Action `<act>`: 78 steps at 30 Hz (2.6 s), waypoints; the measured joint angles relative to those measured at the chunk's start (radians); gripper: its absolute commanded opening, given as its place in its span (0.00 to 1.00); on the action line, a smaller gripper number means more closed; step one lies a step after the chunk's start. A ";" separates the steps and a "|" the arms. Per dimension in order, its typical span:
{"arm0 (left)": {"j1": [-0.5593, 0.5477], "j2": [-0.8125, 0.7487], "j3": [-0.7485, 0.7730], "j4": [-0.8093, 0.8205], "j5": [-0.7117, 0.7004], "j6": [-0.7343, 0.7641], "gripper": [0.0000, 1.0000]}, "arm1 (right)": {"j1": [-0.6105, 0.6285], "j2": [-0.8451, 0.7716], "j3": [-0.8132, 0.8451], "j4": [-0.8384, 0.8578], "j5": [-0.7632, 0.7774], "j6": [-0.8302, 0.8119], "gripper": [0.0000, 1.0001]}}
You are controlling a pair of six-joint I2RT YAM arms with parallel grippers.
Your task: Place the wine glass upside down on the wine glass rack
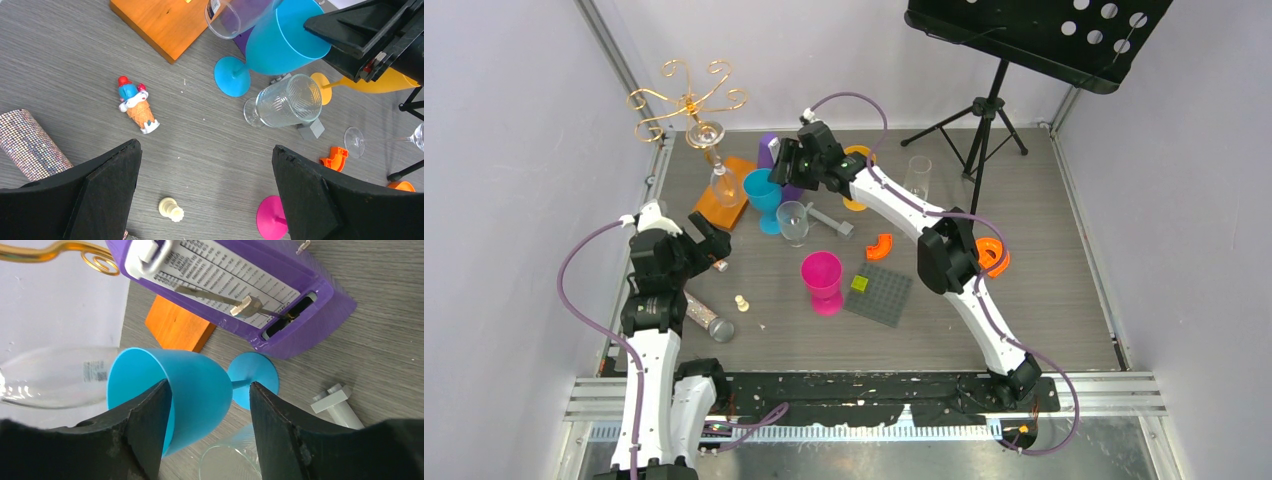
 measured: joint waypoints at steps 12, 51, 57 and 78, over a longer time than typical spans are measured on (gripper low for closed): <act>0.000 0.007 0.000 0.000 0.008 0.000 0.99 | 0.000 0.003 0.012 -0.027 -0.010 -0.080 0.40; 0.000 0.007 0.000 -0.006 0.011 -0.002 0.99 | 0.000 -0.163 -0.113 0.039 0.030 -0.173 0.05; 0.000 0.007 0.000 -0.017 0.007 -0.005 0.99 | 0.000 -0.221 -0.156 0.042 0.062 -0.222 0.05; 0.000 0.000 0.000 -0.027 0.006 -0.009 0.99 | 0.000 -0.260 -0.242 0.050 0.134 -0.272 0.05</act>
